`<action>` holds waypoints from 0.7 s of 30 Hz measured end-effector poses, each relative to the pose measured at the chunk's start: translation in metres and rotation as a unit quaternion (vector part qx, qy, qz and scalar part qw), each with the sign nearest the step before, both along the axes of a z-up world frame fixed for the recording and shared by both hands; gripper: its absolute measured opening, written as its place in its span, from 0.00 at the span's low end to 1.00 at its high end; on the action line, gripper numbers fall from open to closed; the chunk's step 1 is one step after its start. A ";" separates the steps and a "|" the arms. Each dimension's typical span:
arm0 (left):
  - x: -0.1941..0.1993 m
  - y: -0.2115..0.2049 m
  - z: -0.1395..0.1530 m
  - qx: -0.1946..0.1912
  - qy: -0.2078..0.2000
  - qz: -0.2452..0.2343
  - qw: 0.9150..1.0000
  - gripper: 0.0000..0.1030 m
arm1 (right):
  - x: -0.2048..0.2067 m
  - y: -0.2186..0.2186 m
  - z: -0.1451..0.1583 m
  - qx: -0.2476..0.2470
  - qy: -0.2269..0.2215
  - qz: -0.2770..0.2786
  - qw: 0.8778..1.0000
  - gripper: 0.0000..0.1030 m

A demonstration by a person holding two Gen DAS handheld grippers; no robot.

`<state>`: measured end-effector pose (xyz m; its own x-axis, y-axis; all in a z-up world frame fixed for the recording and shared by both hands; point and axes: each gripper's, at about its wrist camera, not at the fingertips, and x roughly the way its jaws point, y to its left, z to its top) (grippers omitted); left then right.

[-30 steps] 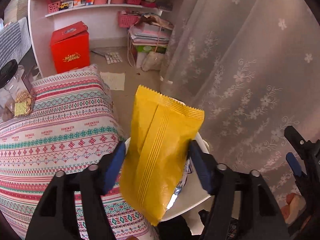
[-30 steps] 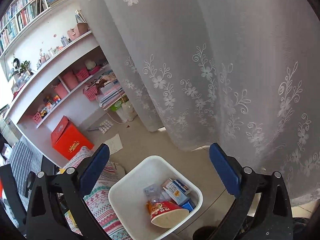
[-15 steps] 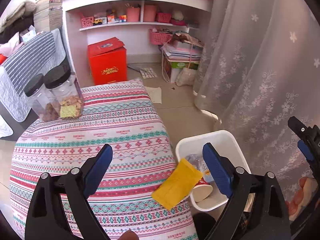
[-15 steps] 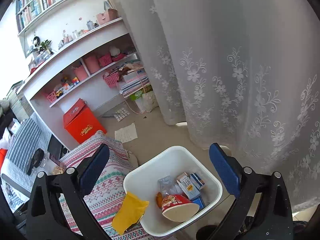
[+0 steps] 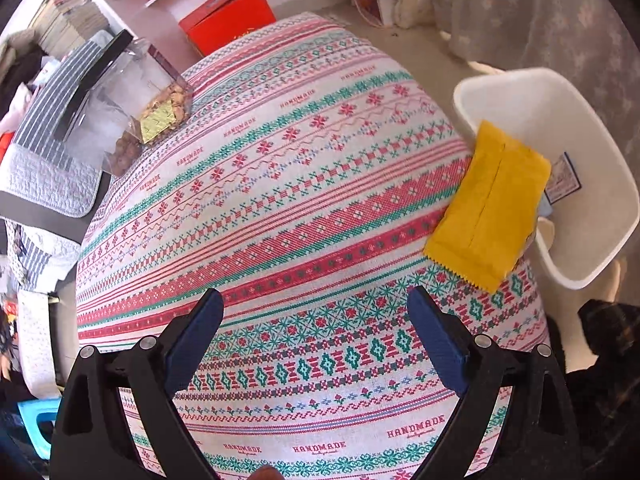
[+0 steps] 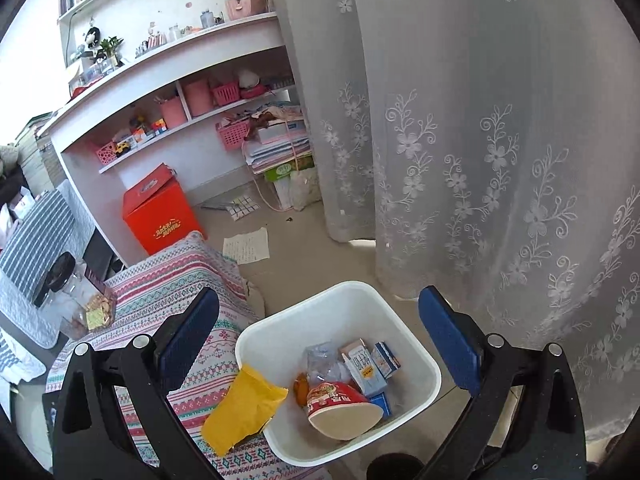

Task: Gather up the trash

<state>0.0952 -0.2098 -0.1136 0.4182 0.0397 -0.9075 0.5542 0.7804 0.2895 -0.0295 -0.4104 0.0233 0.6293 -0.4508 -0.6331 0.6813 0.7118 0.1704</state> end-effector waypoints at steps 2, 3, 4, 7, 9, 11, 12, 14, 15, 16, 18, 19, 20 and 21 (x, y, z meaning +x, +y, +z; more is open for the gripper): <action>-0.009 -0.003 -0.004 -0.033 0.012 -0.020 0.999 0.88 | -0.003 -0.005 -0.001 0.010 0.000 0.000 1.000 0.93; -0.012 -0.004 -0.002 -0.057 0.014 -0.027 0.998 0.88 | -0.004 -0.008 0.000 0.014 -0.003 -0.002 1.000 0.93; -0.016 -0.006 0.002 -0.080 0.009 -0.038 0.996 0.88 | -0.006 -0.011 0.002 0.018 -0.007 -0.004 1.000 0.93; -0.022 -0.026 0.011 -0.111 0.013 -0.076 0.991 0.88 | -0.010 -0.018 0.005 0.032 -0.019 -0.008 0.999 0.93; -0.020 -0.046 0.007 -0.115 0.043 -0.100 0.987 0.88 | -0.010 -0.020 0.005 0.037 -0.020 -0.006 0.999 0.93; -0.013 -0.065 0.000 -0.120 0.066 -0.112 0.984 0.88 | -0.011 -0.022 0.006 0.039 -0.021 -0.007 0.999 0.93; -0.009 -0.072 -0.003 -0.125 0.076 -0.111 0.983 0.88 | -0.012 -0.023 0.006 0.040 -0.021 -0.008 0.999 0.93; 0.002 -0.081 -0.011 -0.140 0.098 -0.100 0.980 0.88 | -0.014 -0.027 0.006 0.043 -0.021 -0.009 0.999 0.93; 0.006 -0.084 -0.014 -0.145 0.104 -0.096 0.979 0.87 | -0.014 -0.029 0.005 0.045 -0.021 -0.010 0.999 0.93; 0.008 -0.087 -0.018 -0.146 0.109 -0.096 0.979 0.86 | -0.014 -0.031 0.005 0.047 -0.020 -0.011 0.999 0.93; 0.008 -0.091 -0.027 -0.134 0.118 -0.100 0.979 0.65 | -0.014 -0.035 0.004 0.055 -0.020 -0.011 0.998 0.93; 0.006 -0.092 -0.033 -0.123 0.122 -0.101 0.980 0.58 | -0.014 -0.036 0.004 0.059 -0.021 -0.011 0.998 0.93; 0.003 -0.091 -0.034 -0.121 0.110 -0.104 0.981 0.56 | -0.014 -0.037 0.005 0.063 -0.022 -0.010 0.998 0.93; 0.002 -0.089 -0.033 -0.126 0.104 -0.105 0.981 0.51 | -0.014 -0.037 0.005 0.066 -0.025 -0.008 0.997 0.93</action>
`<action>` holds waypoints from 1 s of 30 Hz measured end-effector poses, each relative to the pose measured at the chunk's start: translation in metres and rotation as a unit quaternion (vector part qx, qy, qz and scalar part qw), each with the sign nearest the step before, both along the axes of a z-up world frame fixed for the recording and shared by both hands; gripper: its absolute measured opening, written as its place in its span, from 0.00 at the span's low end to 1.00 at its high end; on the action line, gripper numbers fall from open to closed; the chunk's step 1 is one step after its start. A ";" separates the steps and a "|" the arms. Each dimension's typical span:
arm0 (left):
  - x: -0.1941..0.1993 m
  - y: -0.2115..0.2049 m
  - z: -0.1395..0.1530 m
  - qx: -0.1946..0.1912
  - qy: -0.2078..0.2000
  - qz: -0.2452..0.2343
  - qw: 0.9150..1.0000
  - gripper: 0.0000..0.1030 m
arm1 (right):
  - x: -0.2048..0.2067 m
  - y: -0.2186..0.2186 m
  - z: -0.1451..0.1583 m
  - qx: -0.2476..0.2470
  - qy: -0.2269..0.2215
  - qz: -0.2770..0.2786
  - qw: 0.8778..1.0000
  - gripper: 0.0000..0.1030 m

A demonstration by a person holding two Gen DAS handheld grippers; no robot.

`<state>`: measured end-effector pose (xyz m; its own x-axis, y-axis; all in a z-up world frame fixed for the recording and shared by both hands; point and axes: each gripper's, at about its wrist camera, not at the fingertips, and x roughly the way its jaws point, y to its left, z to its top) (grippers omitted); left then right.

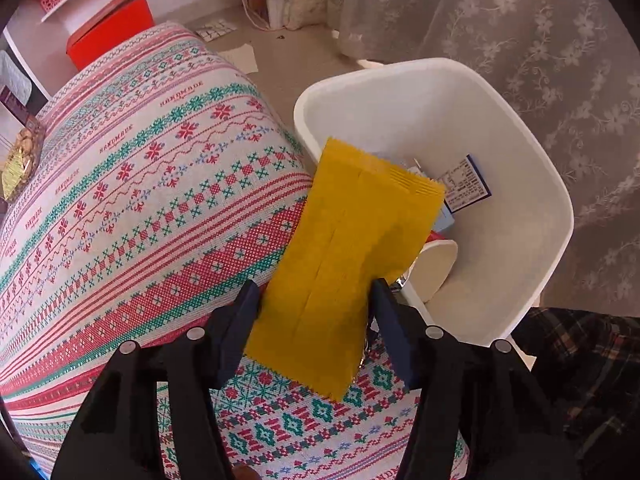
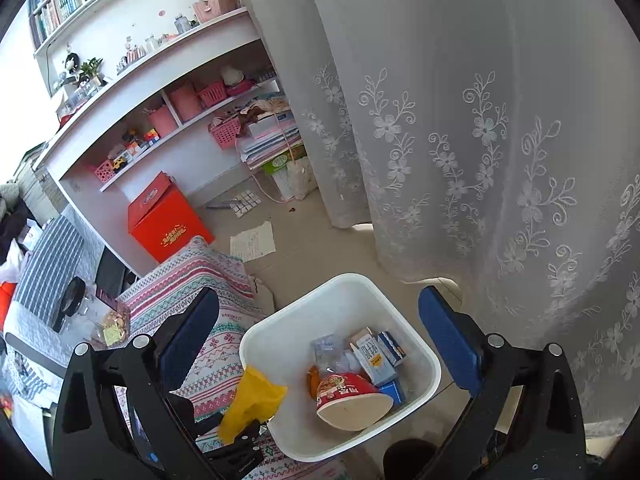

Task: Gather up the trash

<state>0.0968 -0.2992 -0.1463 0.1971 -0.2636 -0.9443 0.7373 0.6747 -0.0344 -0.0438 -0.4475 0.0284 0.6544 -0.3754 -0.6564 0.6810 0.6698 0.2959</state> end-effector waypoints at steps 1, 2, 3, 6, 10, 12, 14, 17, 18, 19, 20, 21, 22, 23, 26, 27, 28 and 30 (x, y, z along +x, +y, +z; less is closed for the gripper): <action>0.001 0.003 0.001 -0.009 0.004 0.004 1.000 0.47 | 0.000 0.001 0.001 0.001 -0.002 0.002 1.000 0.93; 0.002 0.006 0.004 -0.021 0.009 0.011 1.000 0.39 | 0.000 0.002 0.002 0.001 -0.004 0.004 1.000 0.93; 0.003 0.009 0.007 -0.031 0.011 0.018 0.999 0.35 | 0.000 0.003 0.003 -0.002 -0.006 0.006 1.000 0.93; 0.005 0.014 0.018 -0.038 -0.004 0.029 0.999 0.25 | -0.001 0.005 0.006 -0.010 -0.008 0.009 1.000 0.93; 0.011 0.021 0.037 -0.061 -0.010 0.048 0.997 0.12 | -0.004 0.003 0.008 -0.014 -0.011 0.006 1.000 0.93; 0.012 0.019 0.048 -0.075 -0.014 0.047 0.996 0.12 | -0.006 0.002 0.010 -0.018 -0.016 0.002 1.000 0.93; 0.010 0.013 0.059 -0.087 -0.019 0.040 0.995 0.12 | -0.009 0.000 0.012 -0.022 -0.023 -0.002 0.999 0.93; 0.008 0.001 0.072 -0.105 -0.015 0.029 0.994 0.12 | -0.015 0.000 0.018 -0.033 -0.036 -0.009 0.999 0.93; 0.007 -0.005 0.074 -0.111 -0.014 0.025 0.993 0.12 | -0.018 0.000 0.020 -0.037 -0.042 -0.011 0.998 0.93; 0.007 -0.012 0.078 -0.117 -0.012 0.022 0.993 0.12 | -0.021 0.000 0.023 -0.041 -0.049 -0.014 0.998 0.93; 0.007 -0.021 0.079 -0.124 -0.010 0.021 0.992 0.12 | -0.023 0.001 0.025 -0.047 -0.056 -0.016 0.997 0.93; 0.007 -0.028 0.082 -0.130 -0.006 0.020 0.991 0.12 | -0.025 0.001 0.027 -0.053 -0.062 -0.019 0.996 0.93; 0.008 -0.036 0.084 -0.138 0.000 0.018 0.990 0.12 | -0.027 0.002 0.029 -0.060 -0.068 -0.022 0.996 0.93; 0.009 -0.043 0.085 -0.147 0.009 0.016 0.989 0.13 | -0.029 0.003 0.031 -0.067 -0.072 -0.024 0.995 0.93; 0.015 -0.064 0.089 -0.163 0.032 0.013 0.986 0.20 | -0.029 0.006 0.035 -0.081 -0.076 -0.021 0.994 0.93; 0.018 -0.070 0.089 -0.164 0.045 0.011 0.985 0.30 | -0.029 0.007 0.035 -0.083 -0.077 -0.019 0.993 0.93; 0.021 -0.074 0.089 -0.162 0.053 0.013 0.985 0.38 | -0.028 0.008 0.035 -0.083 -0.077 -0.018 0.993 0.93; 0.027 -0.074 0.092 -0.165 0.054 0.022 0.985 0.54 | -0.025 0.011 0.035 -0.084 -0.075 -0.013 0.994 0.93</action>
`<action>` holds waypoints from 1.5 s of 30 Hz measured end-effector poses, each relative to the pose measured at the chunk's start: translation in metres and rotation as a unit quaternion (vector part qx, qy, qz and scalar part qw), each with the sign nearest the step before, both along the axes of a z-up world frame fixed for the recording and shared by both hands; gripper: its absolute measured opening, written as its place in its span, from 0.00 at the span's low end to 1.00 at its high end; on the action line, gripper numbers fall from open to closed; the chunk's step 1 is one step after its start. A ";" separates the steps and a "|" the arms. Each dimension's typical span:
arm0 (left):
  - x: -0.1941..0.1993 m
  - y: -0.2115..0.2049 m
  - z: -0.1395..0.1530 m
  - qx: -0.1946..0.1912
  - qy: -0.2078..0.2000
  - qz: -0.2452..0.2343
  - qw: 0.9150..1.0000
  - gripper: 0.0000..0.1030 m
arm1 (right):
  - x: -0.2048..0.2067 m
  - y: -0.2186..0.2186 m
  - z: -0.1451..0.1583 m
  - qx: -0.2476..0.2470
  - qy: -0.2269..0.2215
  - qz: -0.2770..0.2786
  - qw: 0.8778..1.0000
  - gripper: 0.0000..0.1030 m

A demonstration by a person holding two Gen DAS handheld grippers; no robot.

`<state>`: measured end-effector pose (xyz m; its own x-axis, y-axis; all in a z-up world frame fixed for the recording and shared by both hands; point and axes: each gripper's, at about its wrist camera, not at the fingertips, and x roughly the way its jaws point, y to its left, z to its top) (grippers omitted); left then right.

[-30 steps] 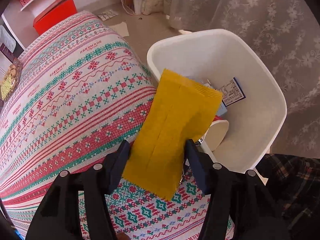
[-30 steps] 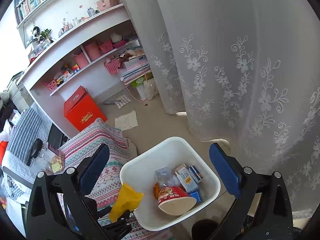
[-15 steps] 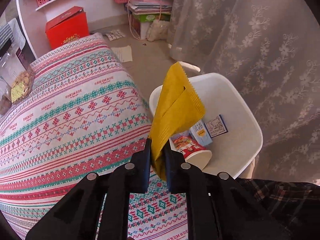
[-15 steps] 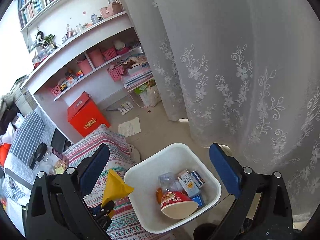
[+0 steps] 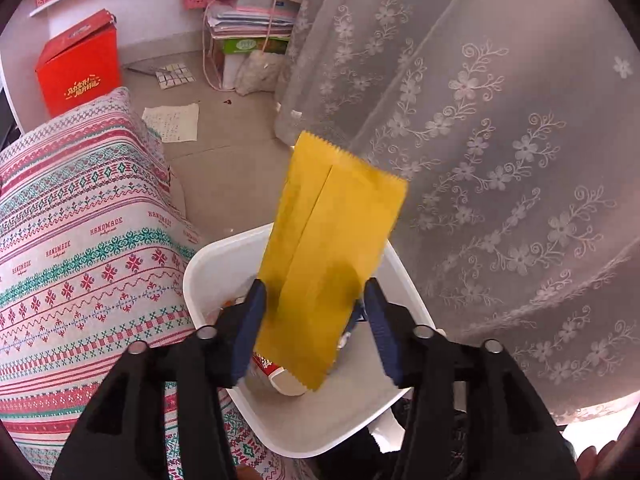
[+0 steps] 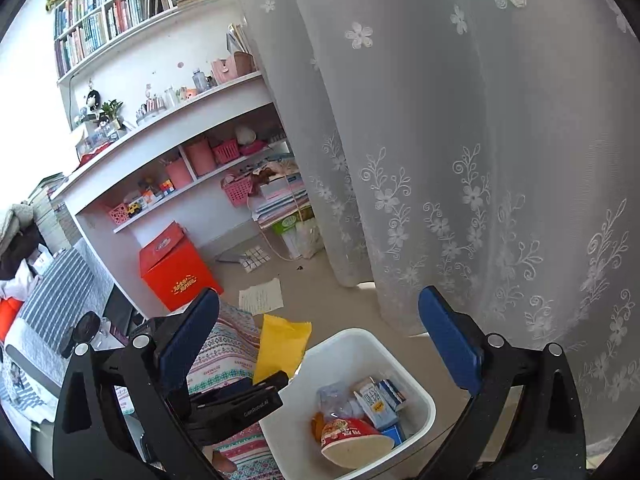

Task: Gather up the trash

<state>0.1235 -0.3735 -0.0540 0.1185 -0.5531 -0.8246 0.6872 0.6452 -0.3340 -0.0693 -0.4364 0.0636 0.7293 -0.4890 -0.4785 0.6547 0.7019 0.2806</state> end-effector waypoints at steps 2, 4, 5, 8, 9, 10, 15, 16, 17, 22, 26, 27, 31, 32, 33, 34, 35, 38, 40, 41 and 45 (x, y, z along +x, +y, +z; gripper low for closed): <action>0.005 0.009 0.004 -0.005 0.003 0.008 1.000 0.61 | 0.005 0.003 -0.001 -0.001 0.005 0.005 1.000 0.93; 0.008 0.024 0.010 0.001 -0.010 0.027 1.000 0.72 | 0.011 0.008 -0.003 -0.003 0.013 0.012 1.000 0.93; 0.011 0.033 0.014 0.004 -0.021 0.040 0.999 0.76 | 0.014 0.012 -0.004 -0.005 0.018 0.016 1.000 0.93; 0.012 0.066 0.028 0.032 -0.085 0.092 0.992 0.84 | 0.027 0.026 -0.008 -0.016 0.035 0.029 0.999 0.93; 0.009 0.077 0.034 0.049 -0.122 0.114 0.985 0.87 | 0.032 0.031 -0.009 -0.020 0.042 0.035 0.998 0.93; 0.008 0.089 0.039 0.062 -0.152 0.131 0.978 0.87 | 0.038 0.036 -0.011 -0.023 0.048 0.041 0.998 0.93; -0.002 0.158 0.061 0.068 -0.224 0.223 0.946 0.92 | 0.063 0.070 -0.022 -0.038 0.075 0.078 0.993 0.93; -0.003 0.170 0.066 0.068 -0.233 0.241 0.940 0.93 | 0.067 0.077 -0.023 -0.043 0.079 0.083 0.992 0.93; -0.006 0.182 0.070 0.068 -0.243 0.258 0.933 0.93 | 0.071 0.084 -0.025 -0.048 0.084 0.088 0.991 0.93; -0.024 0.231 0.084 0.072 -0.283 0.311 0.905 0.93 | 0.086 0.123 -0.036 -0.088 0.112 0.114 0.983 0.93; -0.036 0.267 0.083 0.088 -0.277 0.330 0.898 0.93 | 0.087 0.148 -0.053 -0.077 0.133 0.145 0.977 0.93; -0.038 0.279 0.082 0.085 -0.273 0.341 0.895 0.93 | 0.087 0.154 -0.058 -0.071 0.137 0.150 0.977 0.93; -0.042 0.310 0.070 0.072 -0.241 0.370 0.894 0.93 | 0.087 0.176 -0.070 -0.063 0.141 0.169 0.973 0.93; -0.041 0.314 0.066 0.074 -0.230 0.366 0.898 0.93 | 0.088 0.181 -0.072 -0.061 0.141 0.176 0.972 0.93; -0.040 0.316 0.062 0.078 -0.222 0.364 0.901 0.93 | 0.090 0.185 -0.073 -0.062 0.141 0.180 0.972 0.93; -0.040 0.318 0.059 0.079 -0.217 0.365 0.902 0.93 | 0.091 0.189 -0.074 -0.064 0.140 0.181 0.971 0.93; -0.041 0.321 0.056 0.081 -0.214 0.366 0.902 0.93 | 0.093 0.191 -0.075 -0.067 0.138 0.181 0.971 0.93; -0.042 0.326 0.053 0.093 -0.222 0.374 0.896 0.93 | 0.099 0.196 -0.078 -0.074 0.136 0.183 0.971 0.93; -0.043 0.329 0.053 0.097 -0.231 0.377 0.892 0.93 | 0.104 0.200 -0.081 -0.078 0.139 0.187 0.969 0.93; -0.043 0.330 0.053 0.096 -0.232 0.378 0.891 0.93 | 0.106 0.202 -0.083 -0.079 0.141 0.190 0.968 0.93; -0.040 0.334 0.052 0.095 -0.227 0.382 0.891 0.93 | 0.113 0.208 -0.086 -0.080 0.144 0.202 0.966 0.93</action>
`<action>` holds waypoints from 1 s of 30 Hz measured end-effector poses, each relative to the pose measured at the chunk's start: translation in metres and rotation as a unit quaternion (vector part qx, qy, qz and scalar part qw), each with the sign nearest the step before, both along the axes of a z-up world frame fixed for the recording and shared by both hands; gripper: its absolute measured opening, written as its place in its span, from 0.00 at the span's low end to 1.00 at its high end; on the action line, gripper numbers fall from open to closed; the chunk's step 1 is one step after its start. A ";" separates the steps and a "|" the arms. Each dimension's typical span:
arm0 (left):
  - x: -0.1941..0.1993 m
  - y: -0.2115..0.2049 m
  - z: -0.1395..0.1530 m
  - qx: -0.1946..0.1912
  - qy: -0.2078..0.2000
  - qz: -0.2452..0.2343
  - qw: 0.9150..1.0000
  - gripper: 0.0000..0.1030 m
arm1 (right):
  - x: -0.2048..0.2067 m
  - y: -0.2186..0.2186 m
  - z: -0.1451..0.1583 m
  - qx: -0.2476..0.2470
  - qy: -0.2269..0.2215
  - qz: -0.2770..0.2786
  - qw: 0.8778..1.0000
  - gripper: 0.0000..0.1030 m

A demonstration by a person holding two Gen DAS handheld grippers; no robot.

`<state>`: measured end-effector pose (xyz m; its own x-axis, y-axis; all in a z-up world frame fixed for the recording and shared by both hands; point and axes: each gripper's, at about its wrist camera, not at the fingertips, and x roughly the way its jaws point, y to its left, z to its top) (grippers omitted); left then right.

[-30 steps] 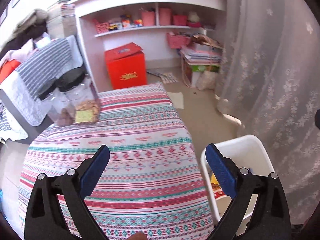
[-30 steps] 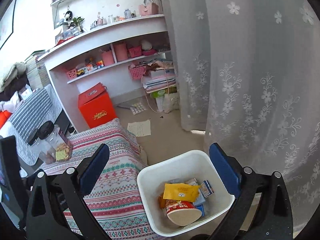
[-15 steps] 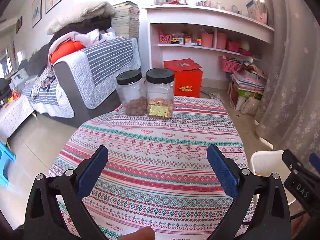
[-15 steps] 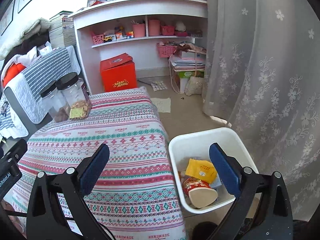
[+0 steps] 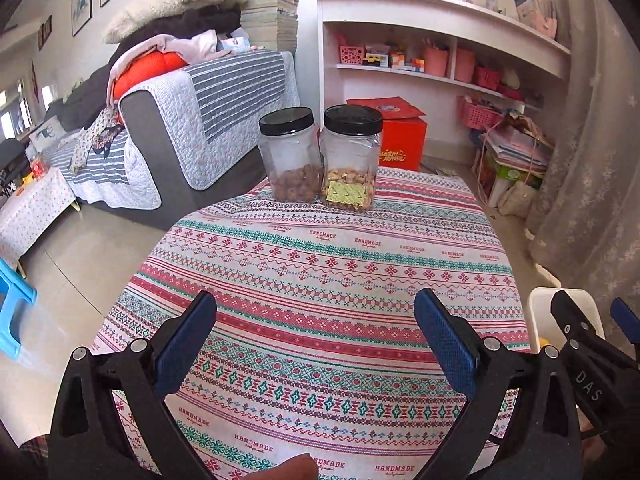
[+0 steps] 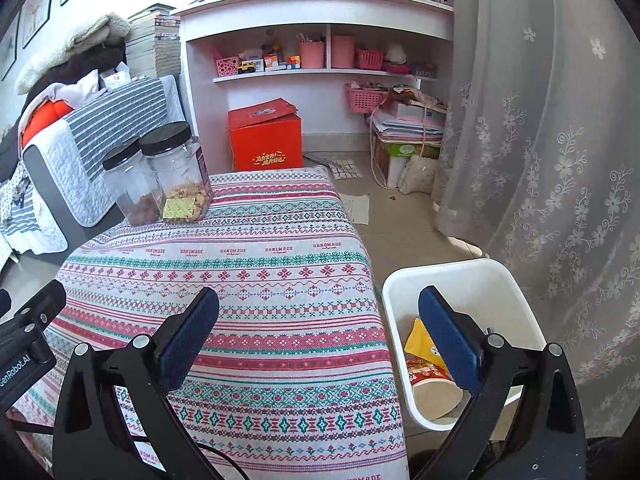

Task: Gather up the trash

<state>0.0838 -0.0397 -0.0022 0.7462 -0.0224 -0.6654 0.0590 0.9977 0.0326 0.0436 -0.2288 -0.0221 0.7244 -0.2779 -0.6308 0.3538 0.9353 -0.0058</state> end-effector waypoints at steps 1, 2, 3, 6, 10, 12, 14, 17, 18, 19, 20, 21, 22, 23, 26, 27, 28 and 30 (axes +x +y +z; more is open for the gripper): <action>0.001 0.000 0.000 0.001 0.000 0.002 1.000 0.93 | 0.001 0.001 0.001 0.000 -0.001 0.003 1.000 0.93; 0.002 0.001 -0.001 0.003 -0.001 0.005 1.000 0.93 | 0.002 0.002 0.001 0.000 -0.001 0.005 1.000 0.93; 0.002 0.001 0.000 0.003 -0.003 0.008 1.000 0.93 | 0.002 0.003 0.002 -0.002 -0.003 0.008 1.000 0.93; 0.004 0.004 0.001 -0.002 -0.005 0.015 1.000 0.93 | 0.004 0.005 0.003 -0.004 -0.004 0.014 1.000 0.93; 0.005 0.004 0.002 -0.006 -0.004 0.016 1.000 0.93 | 0.004 0.005 0.004 -0.003 -0.009 0.010 1.000 0.93; 0.006 0.003 0.000 -0.005 -0.002 0.017 1.000 0.93 | 0.004 0.004 0.005 -0.004 -0.013 0.008 1.000 0.93; 0.006 0.003 0.000 -0.008 0.003 0.018 1.000 0.93 | 0.004 0.005 0.004 -0.005 -0.014 0.006 1.000 0.93; 0.006 0.004 0.000 -0.006 0.001 0.020 1.000 0.93 | 0.005 0.006 0.003 -0.005 -0.010 0.008 1.000 0.93; 0.006 0.004 0.000 -0.005 0.001 0.021 1.000 0.93 | 0.006 0.006 0.003 -0.004 -0.009 0.008 1.000 0.93; 0.006 0.004 0.000 -0.005 0.001 0.022 1.000 0.93 | 0.006 0.006 0.003 -0.004 -0.008 0.008 1.000 0.93; 0.006 0.004 0.000 -0.005 0.002 0.022 1.000 0.93 | 0.006 0.005 0.003 -0.003 -0.008 0.008 1.000 0.93; 0.005 0.004 0.000 -0.004 0.001 0.022 1.000 0.93 | 0.006 0.005 0.003 -0.002 -0.009 0.008 1.000 0.93; 0.005 0.004 0.000 -0.004 0.001 0.022 1.000 0.93 | 0.005 0.005 0.003 -0.002 -0.010 0.008 1.000 0.93; 0.005 0.004 -0.001 -0.003 0.002 0.022 1.000 0.93 | 0.005 0.005 0.004 -0.003 -0.011 0.007 1.000 0.93; 0.005 0.003 -0.001 -0.003 0.004 0.021 1.000 0.93 | 0.005 0.005 0.004 -0.003 -0.012 0.007 1.000 0.93; 0.005 0.003 -0.001 -0.003 0.003 0.022 1.000 0.93 | 0.005 0.005 0.004 -0.003 -0.011 0.007 1.000 0.93; 0.005 0.003 -0.001 -0.003 0.003 0.022 1.000 0.93 | 0.005 0.005 0.004 -0.003 -0.011 0.007 1.000 0.93; 0.005 0.003 -0.002 -0.003 0.003 0.022 1.000 0.93 | 0.005 0.005 0.004 -0.003 -0.011 0.007 1.000 0.93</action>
<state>0.0892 -0.0366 -0.0038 0.7426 0.0067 -0.6697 0.0148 0.9995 0.0264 0.0482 -0.2243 -0.0182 0.7423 -0.2718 -0.6124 0.3413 0.9400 -0.0034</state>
